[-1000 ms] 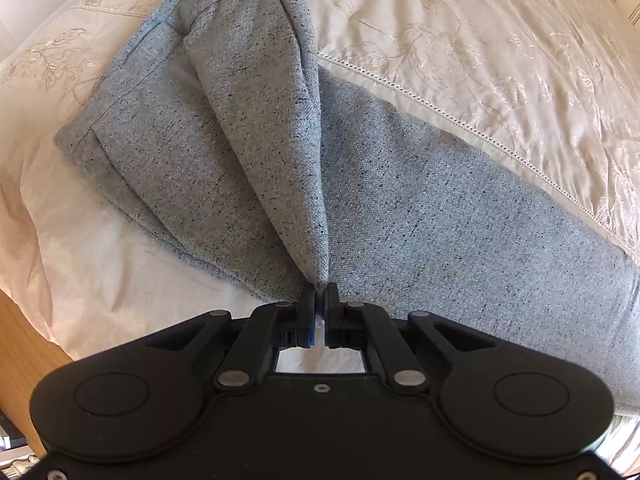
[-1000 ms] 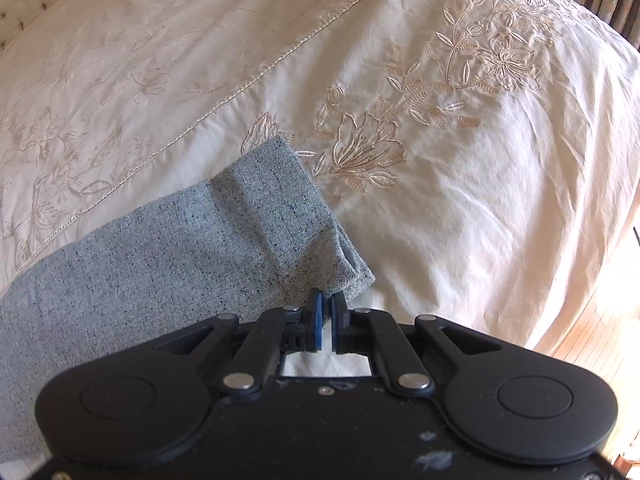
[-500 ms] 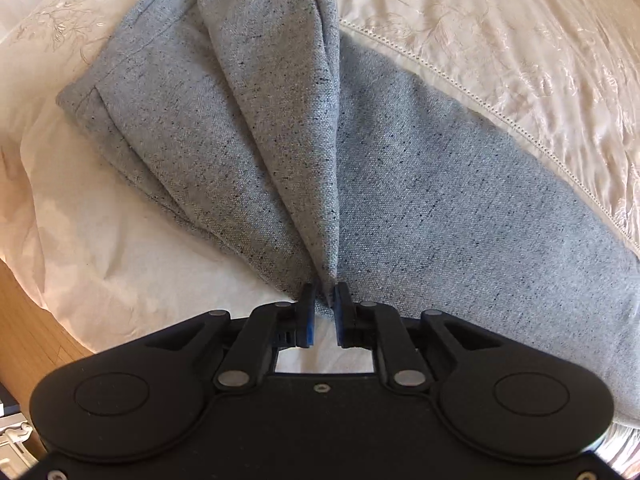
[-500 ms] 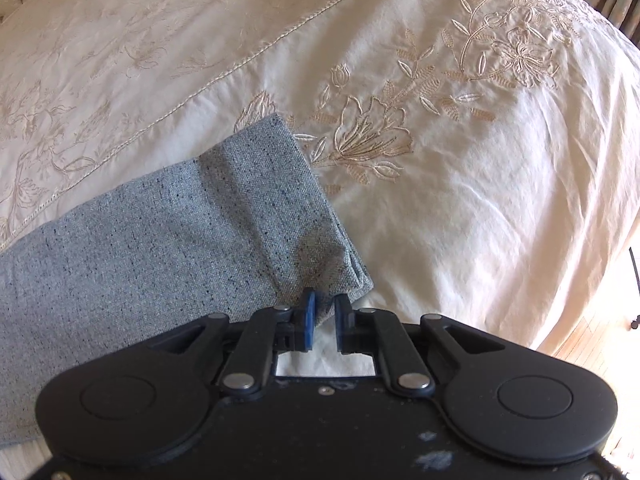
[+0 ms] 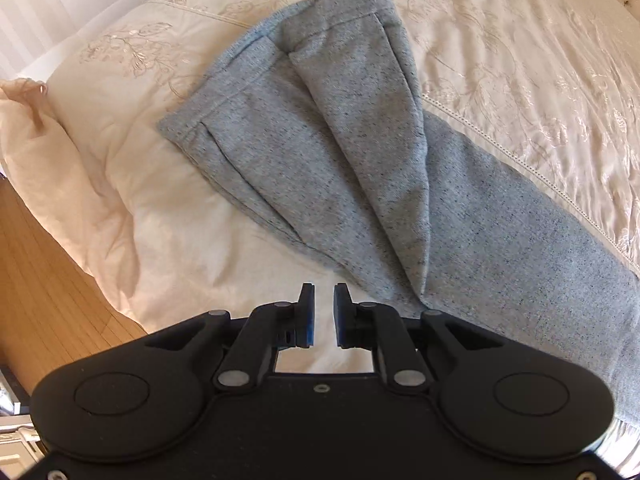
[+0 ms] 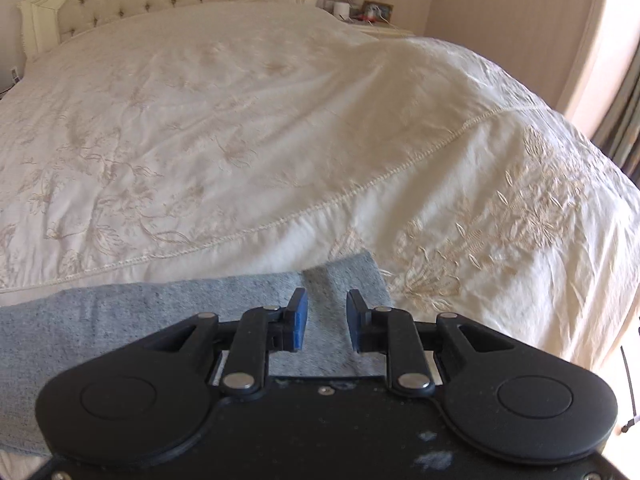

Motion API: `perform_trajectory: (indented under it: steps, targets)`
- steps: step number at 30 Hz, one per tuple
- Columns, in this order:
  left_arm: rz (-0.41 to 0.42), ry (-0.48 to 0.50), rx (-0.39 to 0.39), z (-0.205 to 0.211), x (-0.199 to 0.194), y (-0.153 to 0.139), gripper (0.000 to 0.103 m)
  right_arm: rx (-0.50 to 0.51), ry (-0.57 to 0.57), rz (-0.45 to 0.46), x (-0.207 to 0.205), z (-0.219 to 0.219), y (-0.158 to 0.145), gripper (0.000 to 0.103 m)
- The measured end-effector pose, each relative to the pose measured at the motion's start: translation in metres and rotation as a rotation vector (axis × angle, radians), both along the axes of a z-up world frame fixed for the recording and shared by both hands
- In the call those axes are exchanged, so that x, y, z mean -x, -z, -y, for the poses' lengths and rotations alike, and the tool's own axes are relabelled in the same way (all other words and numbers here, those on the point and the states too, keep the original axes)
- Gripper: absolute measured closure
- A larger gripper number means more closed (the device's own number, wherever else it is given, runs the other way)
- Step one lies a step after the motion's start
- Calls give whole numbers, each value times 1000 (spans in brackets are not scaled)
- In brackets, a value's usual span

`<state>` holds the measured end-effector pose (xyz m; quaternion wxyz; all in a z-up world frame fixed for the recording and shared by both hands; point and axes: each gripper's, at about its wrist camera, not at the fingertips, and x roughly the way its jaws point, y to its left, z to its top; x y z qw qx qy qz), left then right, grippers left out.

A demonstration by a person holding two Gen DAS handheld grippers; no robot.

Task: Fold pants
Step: 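Open both tools and release the folded pants, then grasp the pants edge with the left tool while the right tool grasps the other edge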

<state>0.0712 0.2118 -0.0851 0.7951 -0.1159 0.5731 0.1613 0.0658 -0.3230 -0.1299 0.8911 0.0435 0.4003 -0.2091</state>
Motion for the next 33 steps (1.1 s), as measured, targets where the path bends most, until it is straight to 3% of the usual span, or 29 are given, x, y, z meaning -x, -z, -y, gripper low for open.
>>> perform_trajectory:
  steps: [4,8,13,19,26,33]
  targets:
    - [21,0,-16,-24,-14,-9,84,-95,-110,32,-12,-37,-11,80]
    - [41,43,-41,-54,-39,-13,84,-195,-230,4,-26,-83,-13,80]
    - [51,125,-32,-95,-79,-10,84,-247,-356,-41,-42,-171,-13,79]
    - [27,233,21,-149,-137,8,84,-360,-433,-81,-75,-300,-13,79]
    - [-48,347,75,-183,-194,45,84,-394,-548,-99,-136,-425,-18,75]
    - [-107,391,142,-196,-221,75,83,-388,-659,-157,-195,-493,-9,72]
